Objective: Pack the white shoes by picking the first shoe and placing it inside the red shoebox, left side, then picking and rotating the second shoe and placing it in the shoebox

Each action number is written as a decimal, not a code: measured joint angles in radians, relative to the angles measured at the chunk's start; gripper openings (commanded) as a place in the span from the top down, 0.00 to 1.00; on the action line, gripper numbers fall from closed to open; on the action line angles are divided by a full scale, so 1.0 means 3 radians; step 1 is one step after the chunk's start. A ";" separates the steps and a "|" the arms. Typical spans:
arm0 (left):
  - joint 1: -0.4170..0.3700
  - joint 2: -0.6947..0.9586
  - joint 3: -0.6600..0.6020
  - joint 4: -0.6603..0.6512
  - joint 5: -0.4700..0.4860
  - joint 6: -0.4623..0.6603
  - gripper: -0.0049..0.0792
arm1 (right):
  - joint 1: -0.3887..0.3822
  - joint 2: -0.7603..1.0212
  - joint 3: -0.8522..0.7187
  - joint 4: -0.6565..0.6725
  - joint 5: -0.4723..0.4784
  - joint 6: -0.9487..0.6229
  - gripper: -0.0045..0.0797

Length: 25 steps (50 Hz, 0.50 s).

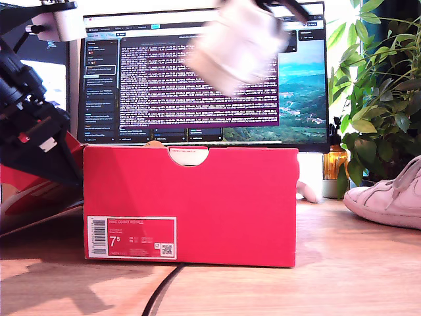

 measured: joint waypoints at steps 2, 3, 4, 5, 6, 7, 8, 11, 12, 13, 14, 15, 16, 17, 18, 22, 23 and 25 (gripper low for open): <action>0.0000 0.0000 0.0000 0.0000 0.0000 0.0001 0.96 | 0.0024 0.0039 0.0000 0.0027 -0.0001 0.0032 0.96; 0.0000 0.0000 0.0000 0.0000 0.0000 0.0001 0.96 | 0.0037 0.0071 0.0000 0.0041 -0.0001 0.0036 0.96; 0.0000 0.0000 0.0000 0.0000 0.0000 0.0001 0.96 | 0.0041 0.0103 0.0000 0.0052 0.0000 0.0036 0.96; 0.0000 0.0000 0.0000 0.0000 0.0000 0.0000 0.96 | 0.0041 0.0134 0.0000 0.0065 0.0000 0.0047 0.96; 0.0000 0.0000 0.0000 0.0000 0.0000 0.0000 0.96 | 0.0045 0.0174 0.0000 0.0080 0.0000 0.0053 0.96; 0.0000 0.0000 0.0000 0.0000 0.0000 0.0000 0.96 | 0.0046 0.0216 0.0000 0.0098 0.0001 0.0053 0.96; 0.0000 0.0000 0.0000 0.0000 0.0000 0.0001 0.96 | 0.0047 0.0253 0.0000 0.0117 0.0003 0.0095 0.96; 0.0000 0.0000 0.0000 0.0000 0.0000 0.0000 0.96 | 0.0056 0.0387 0.0000 0.0183 0.0003 0.0116 0.96; 0.0000 0.0000 0.0000 0.0000 0.0000 0.0000 0.96 | 0.0057 0.0435 0.0000 0.0207 0.0004 0.0125 0.96; 0.0000 0.0000 0.0000 0.0000 0.0000 0.0000 0.96 | 0.0057 0.0479 0.0000 0.0226 0.0005 0.0125 0.96; 0.0000 0.0000 0.0000 0.0000 0.0000 0.0000 0.96 | 0.0057 0.0519 0.0000 0.0243 0.0013 0.0125 0.96; 0.0000 0.0000 0.0000 0.0000 0.0000 0.0000 0.96 | 0.0057 0.0554 0.0000 0.0254 0.0015 0.0125 0.96; 0.0000 0.0000 0.0000 0.0000 0.0000 0.0000 0.96 | 0.0058 0.0587 0.0000 0.0263 0.0018 0.0125 0.96; 0.0000 0.0000 0.0000 0.0000 0.0000 0.0001 0.96 | 0.0060 0.0618 0.0000 0.0273 0.0019 0.0125 0.96; 0.0000 0.0000 0.0000 0.0000 0.0000 0.0001 0.96 | 0.0061 0.0646 0.0000 0.0284 0.0022 0.0125 0.96; 0.0000 0.0000 0.0000 0.0000 0.0000 0.0001 0.96 | 0.0081 0.0740 0.0000 0.0355 0.0027 0.0125 0.96; 0.0000 0.0000 0.0000 0.0000 0.0000 0.0001 0.96 | 0.0083 0.0757 0.0000 0.0376 0.0025 0.0126 0.96; 0.0000 0.0000 0.0000 0.0000 0.0000 0.0000 0.96 | 0.0090 0.0791 0.0000 0.0415 0.0024 0.0126 0.96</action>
